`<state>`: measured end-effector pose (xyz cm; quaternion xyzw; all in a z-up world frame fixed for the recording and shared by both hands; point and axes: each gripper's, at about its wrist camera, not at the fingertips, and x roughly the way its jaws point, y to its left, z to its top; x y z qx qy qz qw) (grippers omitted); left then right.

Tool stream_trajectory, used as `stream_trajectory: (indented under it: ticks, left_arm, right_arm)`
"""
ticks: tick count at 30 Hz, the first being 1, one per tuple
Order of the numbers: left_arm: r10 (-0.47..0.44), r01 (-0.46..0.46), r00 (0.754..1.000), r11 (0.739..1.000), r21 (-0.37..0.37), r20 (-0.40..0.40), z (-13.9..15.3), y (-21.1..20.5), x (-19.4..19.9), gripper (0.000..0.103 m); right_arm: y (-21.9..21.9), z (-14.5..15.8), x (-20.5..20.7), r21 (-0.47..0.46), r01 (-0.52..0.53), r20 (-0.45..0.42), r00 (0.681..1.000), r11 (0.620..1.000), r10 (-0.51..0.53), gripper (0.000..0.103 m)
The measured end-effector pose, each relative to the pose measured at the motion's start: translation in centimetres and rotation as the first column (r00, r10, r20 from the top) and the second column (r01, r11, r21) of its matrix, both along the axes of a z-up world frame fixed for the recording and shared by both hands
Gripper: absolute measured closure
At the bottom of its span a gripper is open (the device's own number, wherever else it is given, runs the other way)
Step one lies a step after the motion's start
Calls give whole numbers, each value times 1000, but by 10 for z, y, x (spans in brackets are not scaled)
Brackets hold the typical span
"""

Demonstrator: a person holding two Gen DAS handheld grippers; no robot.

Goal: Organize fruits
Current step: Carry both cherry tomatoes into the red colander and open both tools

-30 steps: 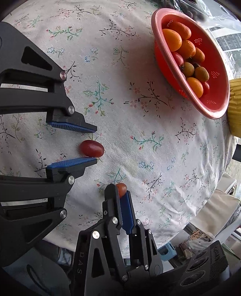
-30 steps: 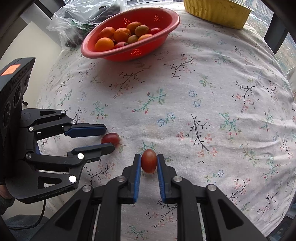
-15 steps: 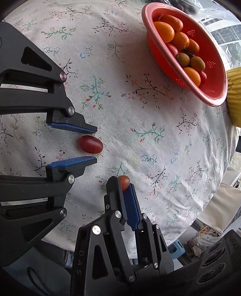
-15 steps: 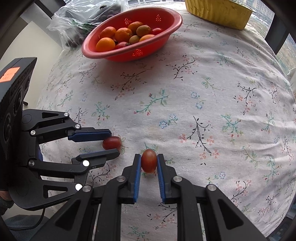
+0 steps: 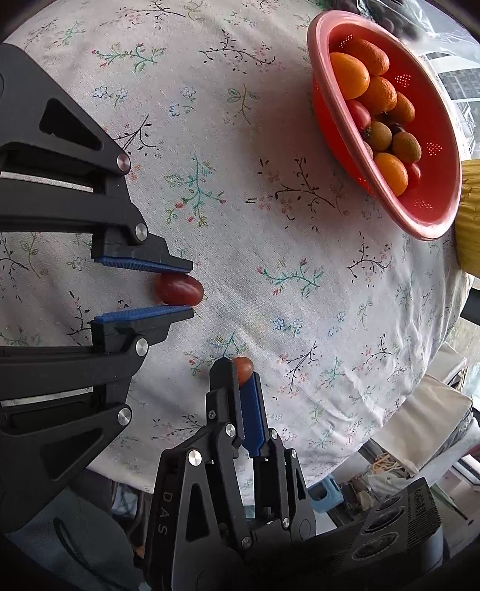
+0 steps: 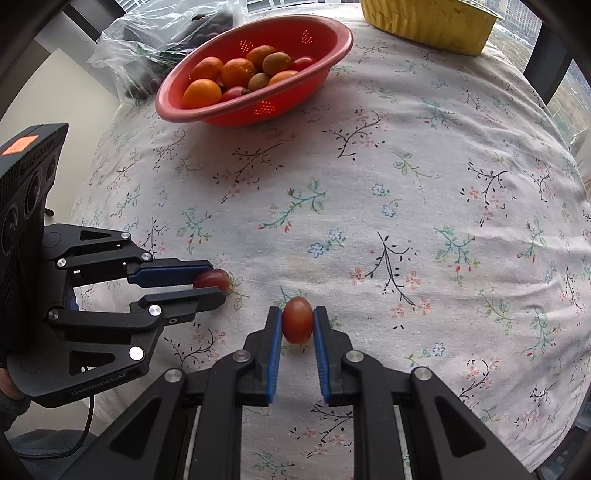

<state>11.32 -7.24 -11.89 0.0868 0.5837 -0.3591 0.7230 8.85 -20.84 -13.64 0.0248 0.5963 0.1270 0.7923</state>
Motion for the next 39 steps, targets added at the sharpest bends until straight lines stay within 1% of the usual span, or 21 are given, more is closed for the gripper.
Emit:
stream_trajectory:
  ticks: [5,11,14,19,22,24,26,29,33,39]
  left_arm:
    - [57,-57,998,998,-26,9,12,14,5,87]
    - [147,-144,988,987,-68,54,42,40,19,87]
    - [202,-194,976,977,-87,84,60,56,33,87]
    - [289,-275,946,955,-107,146,87,79,69,87]
    - [316,-300,931,947,-110,183,99,85,93,87]
    - [318,-303,926,947,-103,205,105,82,109,87]
    - [316,-303,924,948,-95,213,105,75,124,87]
    - [312,-300,926,950,-84,213,97,61,144,87]
    - [306,-300,932,952,-62,194,79,45,159,87]
    - [302,-301,938,953,-36,167,57,36,168,87]
  right_arm:
    - [-3,4,7,8,7,5,1000,1000,-7,84]
    - [-14,17,26,8,32,33,999,999,-32,84]
    - [-22,28,41,5,49,58,997,999,-49,84]
    - [-30,55,74,12,55,119,991,998,-56,84]
    - [-24,73,97,20,34,162,986,999,-37,84]
    - [-18,84,112,30,14,185,983,999,-19,84]
    - [-9,91,126,37,-8,202,979,999,0,84]
    - [11,97,143,29,-48,221,974,998,41,84]
    - [26,87,159,11,-85,203,976,996,81,84]
    - [29,67,170,-3,-95,162,982,995,95,84]
